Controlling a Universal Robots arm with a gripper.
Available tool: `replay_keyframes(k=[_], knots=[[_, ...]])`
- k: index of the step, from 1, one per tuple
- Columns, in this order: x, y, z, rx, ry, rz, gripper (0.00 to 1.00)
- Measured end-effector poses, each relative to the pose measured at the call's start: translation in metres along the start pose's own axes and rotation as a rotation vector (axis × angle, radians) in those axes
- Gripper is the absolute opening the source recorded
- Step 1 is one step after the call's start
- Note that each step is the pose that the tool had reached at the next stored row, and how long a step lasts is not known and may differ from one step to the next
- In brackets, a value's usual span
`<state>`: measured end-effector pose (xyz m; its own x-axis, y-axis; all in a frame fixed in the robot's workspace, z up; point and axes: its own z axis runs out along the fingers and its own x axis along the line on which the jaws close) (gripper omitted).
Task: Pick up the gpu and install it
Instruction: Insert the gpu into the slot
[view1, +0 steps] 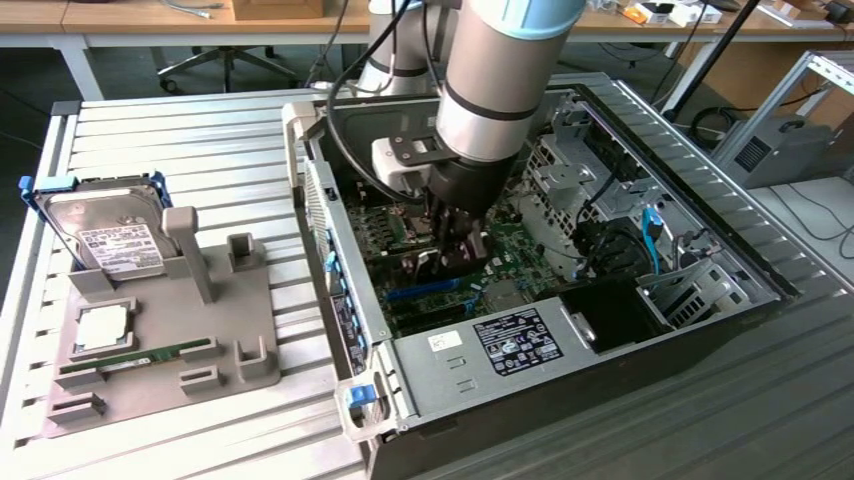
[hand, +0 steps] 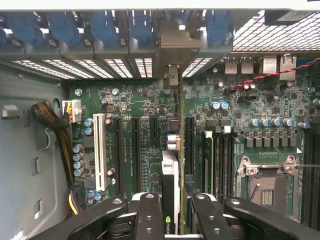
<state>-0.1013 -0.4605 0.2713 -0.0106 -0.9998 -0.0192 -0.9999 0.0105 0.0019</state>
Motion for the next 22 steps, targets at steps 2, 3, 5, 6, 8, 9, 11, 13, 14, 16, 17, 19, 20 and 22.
replay_keyframes(k=[2, 3, 5, 6, 8, 9, 11, 13, 14, 16, 17, 19, 20, 22], knots=[[0.0001, 0.0001, 0.0018, -0.0001, 0.0001, 0.000, 0.27], [0.0001, 0.0002, 0.0020, -0.0002, 0.0003, 0.000, 0.27], [0.0000, 0.0005, 0.0030, 0.0001, -0.0001, 0.000, 0.27], [0.0001, 0.0006, 0.0042, 0.0001, -0.0001, 0.000, 0.27], [0.0001, 0.0008, 0.0046, -0.0001, 0.0003, 0.000, 0.27], [0.0001, 0.0008, 0.0049, -0.0001, 0.0002, 0.000, 0.27], [0.0001, 0.0009, 0.0059, 0.0001, -0.0001, 0.000, 0.27], [0.0001, 0.0009, 0.0061, -0.0001, 0.0002, 0.000, 0.27], [0.0001, 0.0009, 0.0061, -0.0001, 0.0002, 0.000, 0.27], [0.0001, 0.0014, 0.0063, 0.0001, 0.0000, 0.000, 0.27], [0.0001, 0.0015, 0.0063, 0.0000, 0.0000, 0.000, 0.27], [0.0002, 0.0015, 0.0069, 0.0001, -0.0002, 0.000, 0.27], [0.0002, 0.0015, 0.0077, 0.0001, -0.0001, 0.000, 0.27], [0.0002, 0.0015, 0.0097, 0.0000, 0.0000, 0.000, 0.27]])
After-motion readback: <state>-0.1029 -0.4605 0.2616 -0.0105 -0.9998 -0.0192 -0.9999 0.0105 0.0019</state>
